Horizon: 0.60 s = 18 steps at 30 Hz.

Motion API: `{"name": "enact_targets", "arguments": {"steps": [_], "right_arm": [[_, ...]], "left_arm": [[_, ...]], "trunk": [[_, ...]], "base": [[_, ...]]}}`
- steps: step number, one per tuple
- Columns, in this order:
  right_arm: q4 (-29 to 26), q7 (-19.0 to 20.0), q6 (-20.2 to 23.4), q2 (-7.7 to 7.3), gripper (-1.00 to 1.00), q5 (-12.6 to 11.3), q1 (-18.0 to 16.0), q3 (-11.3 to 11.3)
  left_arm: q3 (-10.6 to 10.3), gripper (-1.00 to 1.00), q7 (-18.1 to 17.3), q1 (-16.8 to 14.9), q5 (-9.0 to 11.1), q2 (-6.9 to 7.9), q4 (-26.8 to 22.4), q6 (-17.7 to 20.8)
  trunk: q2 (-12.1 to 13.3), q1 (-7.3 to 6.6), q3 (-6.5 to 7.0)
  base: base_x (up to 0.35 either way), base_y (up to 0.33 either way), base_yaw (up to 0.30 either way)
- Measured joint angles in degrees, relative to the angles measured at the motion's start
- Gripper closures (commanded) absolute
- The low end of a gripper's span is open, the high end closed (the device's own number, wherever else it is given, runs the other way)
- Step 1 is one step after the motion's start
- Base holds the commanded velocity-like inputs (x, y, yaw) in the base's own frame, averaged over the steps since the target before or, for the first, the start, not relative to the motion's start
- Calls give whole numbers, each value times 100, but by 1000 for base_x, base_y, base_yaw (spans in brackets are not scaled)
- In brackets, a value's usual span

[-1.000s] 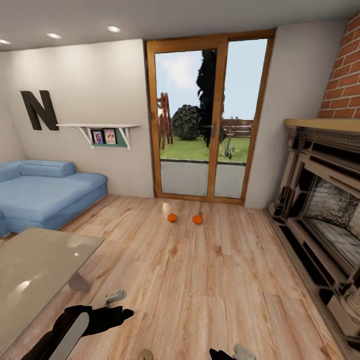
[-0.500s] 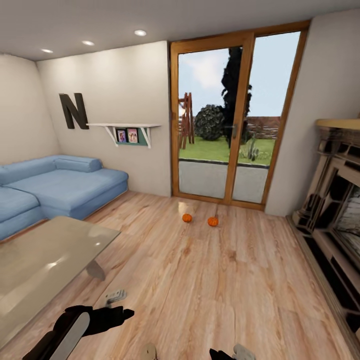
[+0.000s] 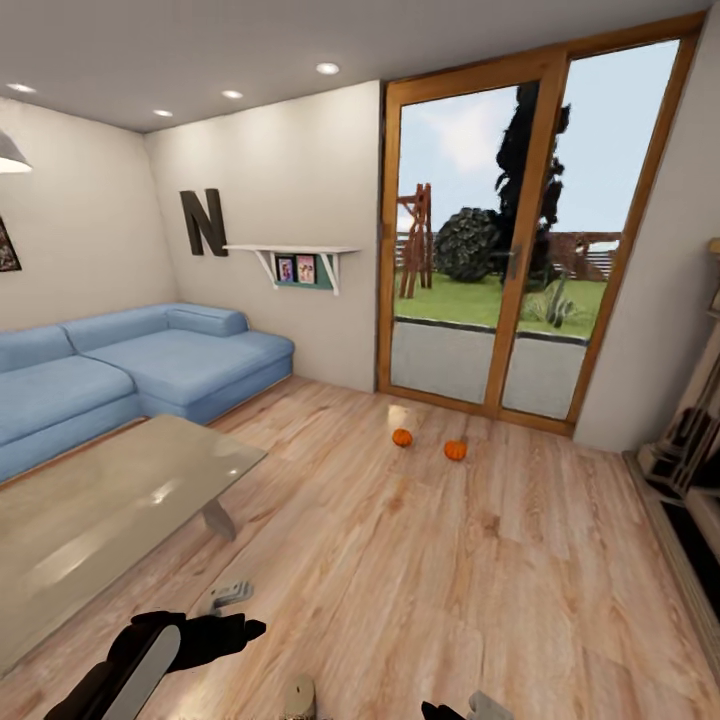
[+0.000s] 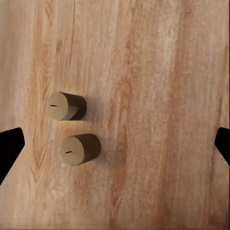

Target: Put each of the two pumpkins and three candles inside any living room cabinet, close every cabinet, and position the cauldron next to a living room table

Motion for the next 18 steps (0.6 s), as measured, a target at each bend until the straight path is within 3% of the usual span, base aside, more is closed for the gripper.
{"name": "enact_targets", "arguments": {"steps": [6,12,18], "right_arm": [[-26,-666,5,7,-100,25,-1,-18],[-28,-771,4,10,-100,23,-1,-18],[-25,-778,11,16,-100,25,0,-18]], "left_arm": [[0,-100,0,0,-2,0,1,0],[0,-100,0,0,-2,-1,0,1],[1,-100,0,0,-2,-1,0,0]], "trunk": [[0,0,-31],[0,0,-70],[0,0,-112]], "base": [[0,-302,255],[0,-229,230],[0,-37,217]]}}
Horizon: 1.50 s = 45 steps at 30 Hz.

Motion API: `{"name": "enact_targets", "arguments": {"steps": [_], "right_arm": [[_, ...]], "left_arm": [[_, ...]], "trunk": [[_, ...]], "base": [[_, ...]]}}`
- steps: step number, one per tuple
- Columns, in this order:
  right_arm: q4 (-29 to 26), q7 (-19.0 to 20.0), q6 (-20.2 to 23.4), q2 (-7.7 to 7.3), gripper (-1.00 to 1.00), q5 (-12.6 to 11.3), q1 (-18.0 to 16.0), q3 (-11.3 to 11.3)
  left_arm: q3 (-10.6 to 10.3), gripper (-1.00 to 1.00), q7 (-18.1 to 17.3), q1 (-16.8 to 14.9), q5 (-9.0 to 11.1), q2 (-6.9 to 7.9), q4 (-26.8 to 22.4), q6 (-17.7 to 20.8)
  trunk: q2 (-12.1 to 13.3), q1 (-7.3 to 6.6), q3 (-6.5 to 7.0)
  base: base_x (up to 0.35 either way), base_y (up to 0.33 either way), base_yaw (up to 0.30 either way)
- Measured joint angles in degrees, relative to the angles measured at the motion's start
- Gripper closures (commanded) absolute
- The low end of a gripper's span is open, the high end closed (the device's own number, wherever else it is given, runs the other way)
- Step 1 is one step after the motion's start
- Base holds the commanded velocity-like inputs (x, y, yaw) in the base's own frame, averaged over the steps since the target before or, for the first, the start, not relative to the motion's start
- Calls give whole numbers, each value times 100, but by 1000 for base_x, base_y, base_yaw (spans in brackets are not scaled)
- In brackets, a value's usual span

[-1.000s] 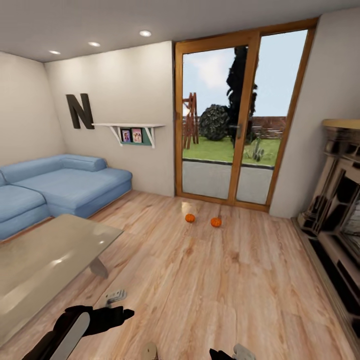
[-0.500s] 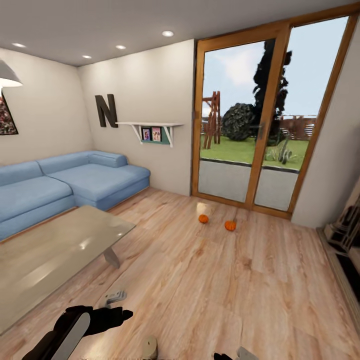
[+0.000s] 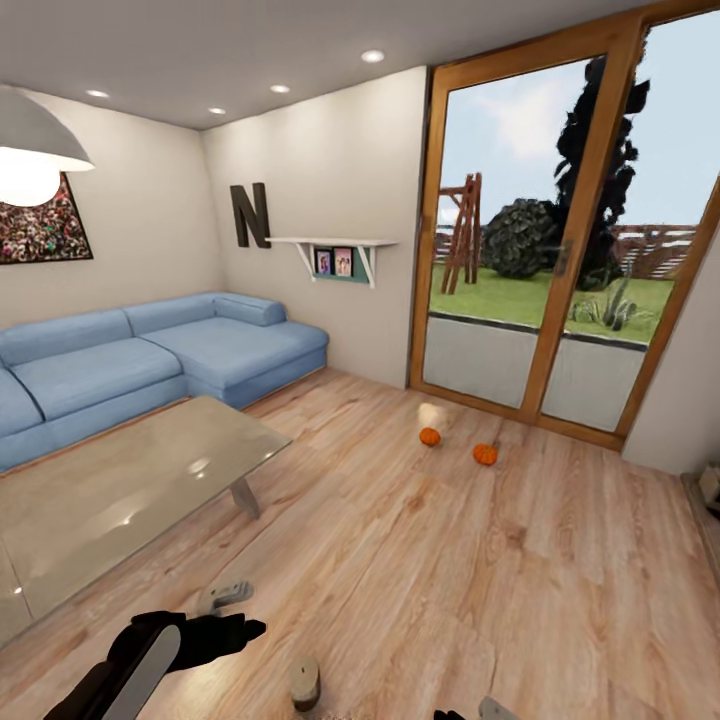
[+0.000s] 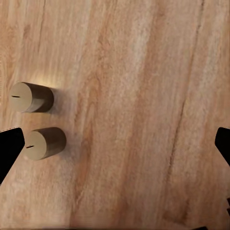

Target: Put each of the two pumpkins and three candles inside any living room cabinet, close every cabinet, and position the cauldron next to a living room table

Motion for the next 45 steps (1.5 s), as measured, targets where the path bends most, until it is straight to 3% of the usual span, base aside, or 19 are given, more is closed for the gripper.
{"name": "enact_targets", "arguments": {"steps": [10,18,45], "right_arm": [[-1,-1,1,9,-100,2,1,0],[-3,-1,1,17,-100,2,5,0],[-3,-9,1,18,-100,6,1,1]], "left_arm": [[-1,-100,0,0,-2,0,1,-6],[-1,-100,0,0,-97,-11,3,-8],[-3,-100,0,0,-114,-44,9,-9]], "trunk": [[0,0,-72],[0,0,-129],[0,-1,-323]], "base": [[0,-71,213],[9,-280,212],[94,-292,212]]}}
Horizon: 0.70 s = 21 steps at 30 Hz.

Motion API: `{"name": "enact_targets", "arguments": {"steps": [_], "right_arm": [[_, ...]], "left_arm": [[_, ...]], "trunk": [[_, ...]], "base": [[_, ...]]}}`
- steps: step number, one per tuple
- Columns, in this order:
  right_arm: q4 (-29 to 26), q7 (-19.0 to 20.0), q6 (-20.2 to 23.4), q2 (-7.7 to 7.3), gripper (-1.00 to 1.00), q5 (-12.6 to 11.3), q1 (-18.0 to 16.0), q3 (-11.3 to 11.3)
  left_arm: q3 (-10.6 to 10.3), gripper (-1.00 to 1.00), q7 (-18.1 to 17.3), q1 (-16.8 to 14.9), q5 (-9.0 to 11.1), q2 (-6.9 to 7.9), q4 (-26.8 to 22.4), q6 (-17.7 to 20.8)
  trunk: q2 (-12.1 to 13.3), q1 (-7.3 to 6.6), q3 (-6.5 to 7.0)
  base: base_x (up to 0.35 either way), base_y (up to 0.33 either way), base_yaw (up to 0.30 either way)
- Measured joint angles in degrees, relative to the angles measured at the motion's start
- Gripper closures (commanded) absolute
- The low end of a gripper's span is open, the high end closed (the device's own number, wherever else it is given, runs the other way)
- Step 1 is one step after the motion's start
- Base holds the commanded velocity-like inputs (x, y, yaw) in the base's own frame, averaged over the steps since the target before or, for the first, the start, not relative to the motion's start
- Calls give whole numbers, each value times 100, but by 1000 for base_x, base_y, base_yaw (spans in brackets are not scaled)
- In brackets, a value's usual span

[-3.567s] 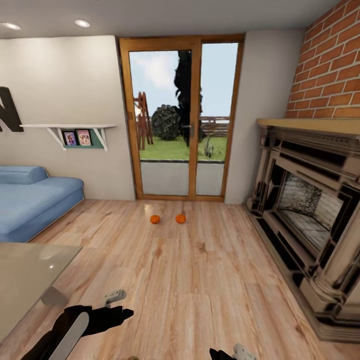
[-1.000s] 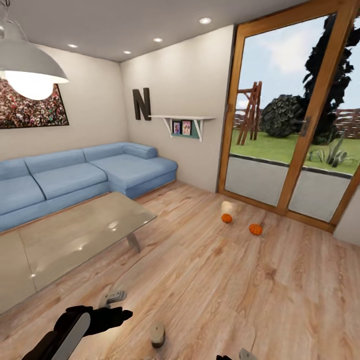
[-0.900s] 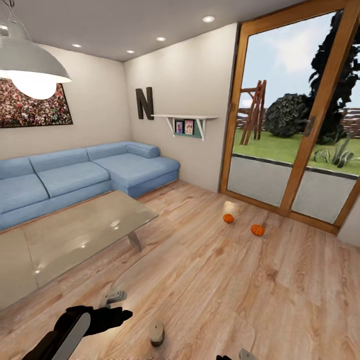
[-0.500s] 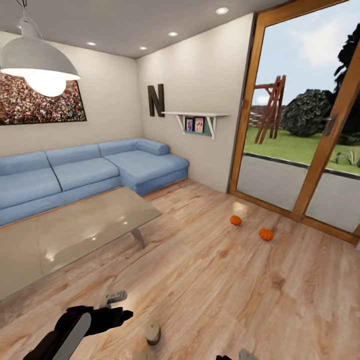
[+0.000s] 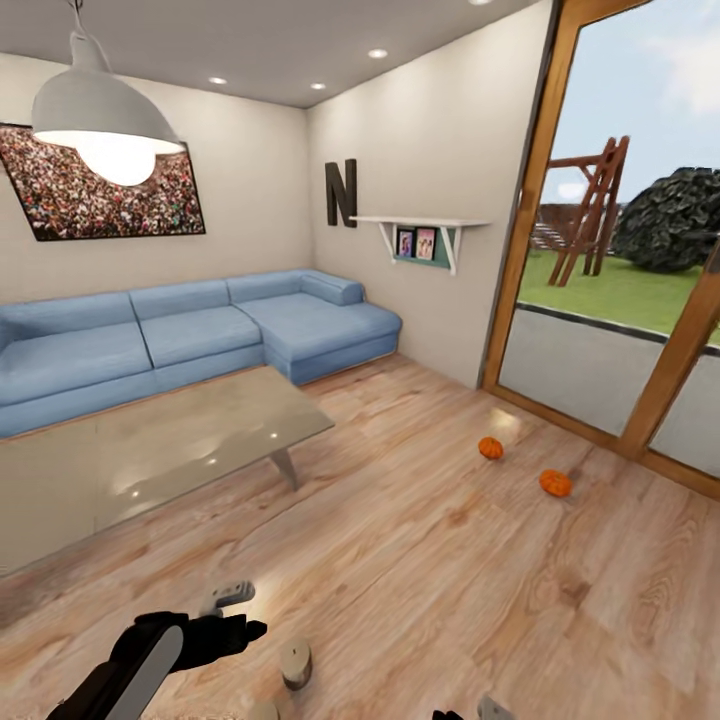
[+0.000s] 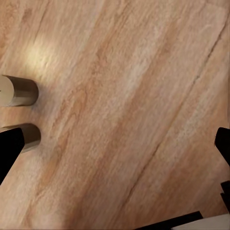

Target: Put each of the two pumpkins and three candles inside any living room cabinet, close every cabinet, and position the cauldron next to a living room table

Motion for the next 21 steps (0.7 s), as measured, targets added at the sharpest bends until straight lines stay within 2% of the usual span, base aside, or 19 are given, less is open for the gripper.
{"name": "enact_targets", "arguments": {"steps": [6,13,21], "right_arm": [[0,0,0,0,-100,0,-2,5],[-2,40,-39,-4,-100,3,-2,12],[-12,48,-76,-4,-100,3,1,25]], "left_arm": [[-67,-100,0,0,0,0,0,2],[-75,-100,0,0,0,0,-1,3],[-78,-100,0,-1,0,-1,1,2]], "trunk": [[0,-1,-43],[0,-2,-94],[0,-1,-112]], "base": [[158,-185,211],[233,-28,209],[243,-32,54]]}}
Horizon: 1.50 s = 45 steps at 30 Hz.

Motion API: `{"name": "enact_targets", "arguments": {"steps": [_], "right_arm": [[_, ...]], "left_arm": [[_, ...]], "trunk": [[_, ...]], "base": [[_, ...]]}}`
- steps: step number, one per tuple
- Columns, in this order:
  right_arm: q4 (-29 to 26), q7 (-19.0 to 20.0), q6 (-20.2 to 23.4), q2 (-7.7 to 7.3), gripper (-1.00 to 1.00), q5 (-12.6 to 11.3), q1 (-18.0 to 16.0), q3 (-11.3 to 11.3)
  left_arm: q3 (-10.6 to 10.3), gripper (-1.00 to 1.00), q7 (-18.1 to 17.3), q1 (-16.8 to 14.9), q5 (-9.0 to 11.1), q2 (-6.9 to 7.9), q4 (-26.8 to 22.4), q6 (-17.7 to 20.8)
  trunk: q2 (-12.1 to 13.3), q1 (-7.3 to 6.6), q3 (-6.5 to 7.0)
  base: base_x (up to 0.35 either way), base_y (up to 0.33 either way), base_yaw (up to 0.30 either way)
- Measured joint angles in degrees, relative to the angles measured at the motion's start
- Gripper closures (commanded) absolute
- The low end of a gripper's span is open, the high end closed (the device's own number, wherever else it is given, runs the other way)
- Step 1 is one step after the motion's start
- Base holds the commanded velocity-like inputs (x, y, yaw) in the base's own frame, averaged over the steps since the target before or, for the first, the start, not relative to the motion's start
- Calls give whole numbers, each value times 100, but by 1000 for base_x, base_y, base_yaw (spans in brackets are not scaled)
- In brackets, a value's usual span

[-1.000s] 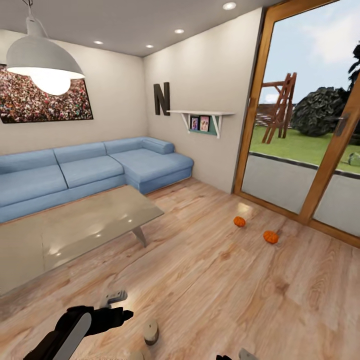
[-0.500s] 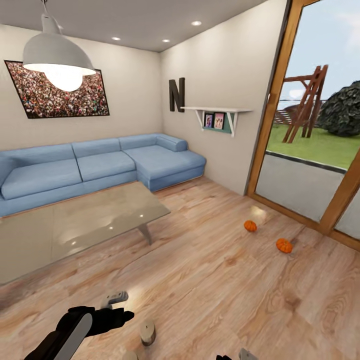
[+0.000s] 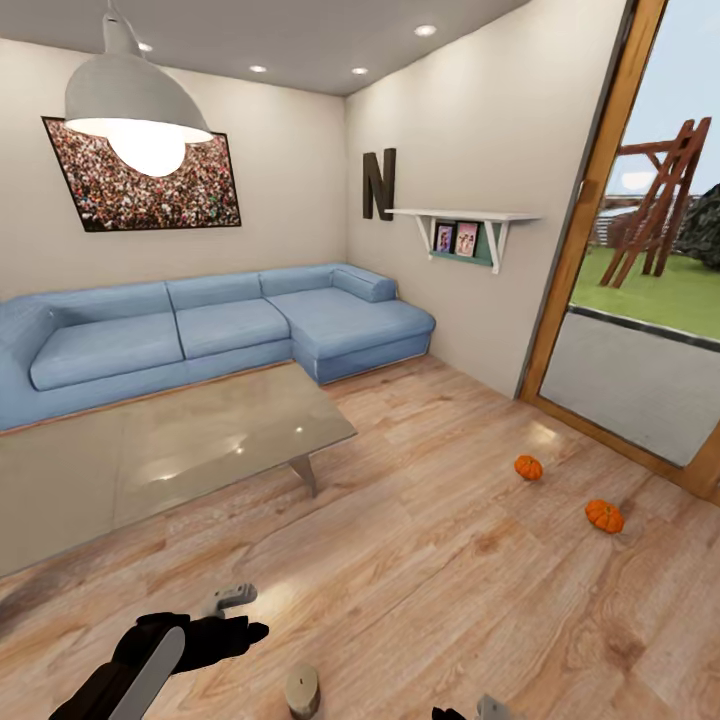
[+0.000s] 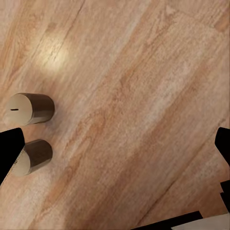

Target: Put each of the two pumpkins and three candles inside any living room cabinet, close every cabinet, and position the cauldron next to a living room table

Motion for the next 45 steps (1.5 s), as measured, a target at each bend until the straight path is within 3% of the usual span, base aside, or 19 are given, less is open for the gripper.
{"name": "enact_targets", "arguments": {"steps": [15,23,45], "right_arm": [[8,-18,4,4,-100,1,-1,3],[10,-39,4,4,-100,0,-3,160],[10,-40,4,4,-100,0,-2,167]], "left_arm": [[2,-100,0,2,1,1,-2,1],[2,-100,0,2,3,0,-2,1],[-13,-100,0,2,3,0,41,1]], "trunk": [[0,2,1],[0,2,1],[0,1,1]], "base": [[39,-38,268],[0,0,288],[31,0,288]]}}
